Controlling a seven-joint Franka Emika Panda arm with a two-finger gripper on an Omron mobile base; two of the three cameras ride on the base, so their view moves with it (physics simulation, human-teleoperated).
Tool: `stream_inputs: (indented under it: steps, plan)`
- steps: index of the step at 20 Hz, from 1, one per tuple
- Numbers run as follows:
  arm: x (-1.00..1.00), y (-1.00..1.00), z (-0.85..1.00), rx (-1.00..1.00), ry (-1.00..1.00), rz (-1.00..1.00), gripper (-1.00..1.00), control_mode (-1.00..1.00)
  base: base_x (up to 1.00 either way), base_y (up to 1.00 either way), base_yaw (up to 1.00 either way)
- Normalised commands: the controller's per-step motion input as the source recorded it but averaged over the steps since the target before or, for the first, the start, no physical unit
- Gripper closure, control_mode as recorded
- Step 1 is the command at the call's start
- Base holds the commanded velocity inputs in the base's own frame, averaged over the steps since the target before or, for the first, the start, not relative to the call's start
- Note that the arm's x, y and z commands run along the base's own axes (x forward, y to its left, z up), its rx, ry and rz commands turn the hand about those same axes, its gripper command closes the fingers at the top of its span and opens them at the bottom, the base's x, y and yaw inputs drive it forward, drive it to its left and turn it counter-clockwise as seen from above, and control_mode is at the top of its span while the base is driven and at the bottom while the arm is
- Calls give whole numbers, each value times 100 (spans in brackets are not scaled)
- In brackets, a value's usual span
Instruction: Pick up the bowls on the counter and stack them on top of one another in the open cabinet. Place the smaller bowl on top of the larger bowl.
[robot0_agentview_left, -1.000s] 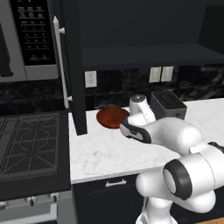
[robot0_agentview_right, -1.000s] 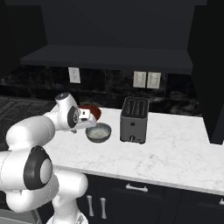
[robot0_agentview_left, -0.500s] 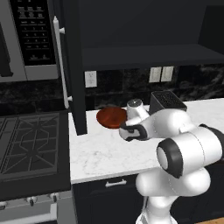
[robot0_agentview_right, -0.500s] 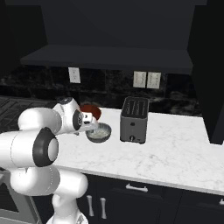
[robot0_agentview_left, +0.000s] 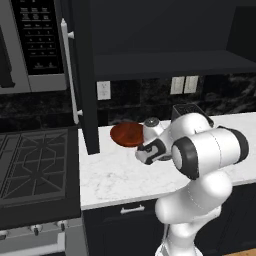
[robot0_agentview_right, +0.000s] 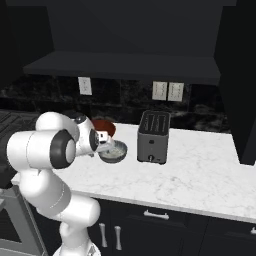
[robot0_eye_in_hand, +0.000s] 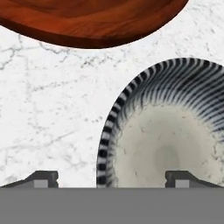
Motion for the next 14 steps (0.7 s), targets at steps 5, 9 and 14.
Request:
stream_inputs:
  steps: [5,9,14]
  plan:
    - [4,-2,-4,0,0,1,100,-100,0,0,0]
    - [1,0,0,0,0,0,100,-100,0,0,0]
    - [-5,-1,32,0,-15,0,100,-100,0,0,0]
